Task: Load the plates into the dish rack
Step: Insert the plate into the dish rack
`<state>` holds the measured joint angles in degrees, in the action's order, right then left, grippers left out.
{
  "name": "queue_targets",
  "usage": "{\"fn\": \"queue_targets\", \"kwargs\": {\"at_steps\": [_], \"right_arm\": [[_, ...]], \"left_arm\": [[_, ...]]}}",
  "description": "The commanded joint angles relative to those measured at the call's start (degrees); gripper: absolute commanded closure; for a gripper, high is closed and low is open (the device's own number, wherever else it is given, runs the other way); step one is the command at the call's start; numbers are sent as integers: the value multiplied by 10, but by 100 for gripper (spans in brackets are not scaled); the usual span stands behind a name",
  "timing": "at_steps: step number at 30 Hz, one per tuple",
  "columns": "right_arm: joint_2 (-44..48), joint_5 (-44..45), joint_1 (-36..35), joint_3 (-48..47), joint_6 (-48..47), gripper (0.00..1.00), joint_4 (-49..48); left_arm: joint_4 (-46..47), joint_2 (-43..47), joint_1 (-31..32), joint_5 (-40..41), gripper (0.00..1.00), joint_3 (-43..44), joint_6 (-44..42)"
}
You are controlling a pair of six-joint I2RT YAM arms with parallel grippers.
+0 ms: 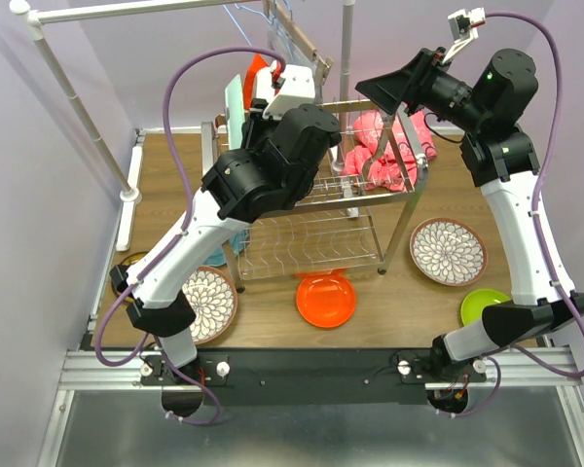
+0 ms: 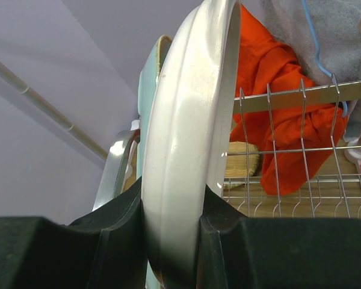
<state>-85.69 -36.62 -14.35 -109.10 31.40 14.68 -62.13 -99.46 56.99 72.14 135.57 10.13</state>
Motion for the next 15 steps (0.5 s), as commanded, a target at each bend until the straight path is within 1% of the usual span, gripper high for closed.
{"fn": "queue_targets", "kwargs": {"at_steps": [1, 8, 15], "right_arm": [[14, 13, -5, 7, -7, 10, 3], [15, 15, -4, 9, -9, 10, 3], [13, 15, -5, 7, -9, 10, 3]], "left_arm": [[68, 2, -4, 26, 100, 27, 7], [57, 9, -3, 27, 100, 23, 23], [60, 23, 3, 35, 100, 22, 23]]}}
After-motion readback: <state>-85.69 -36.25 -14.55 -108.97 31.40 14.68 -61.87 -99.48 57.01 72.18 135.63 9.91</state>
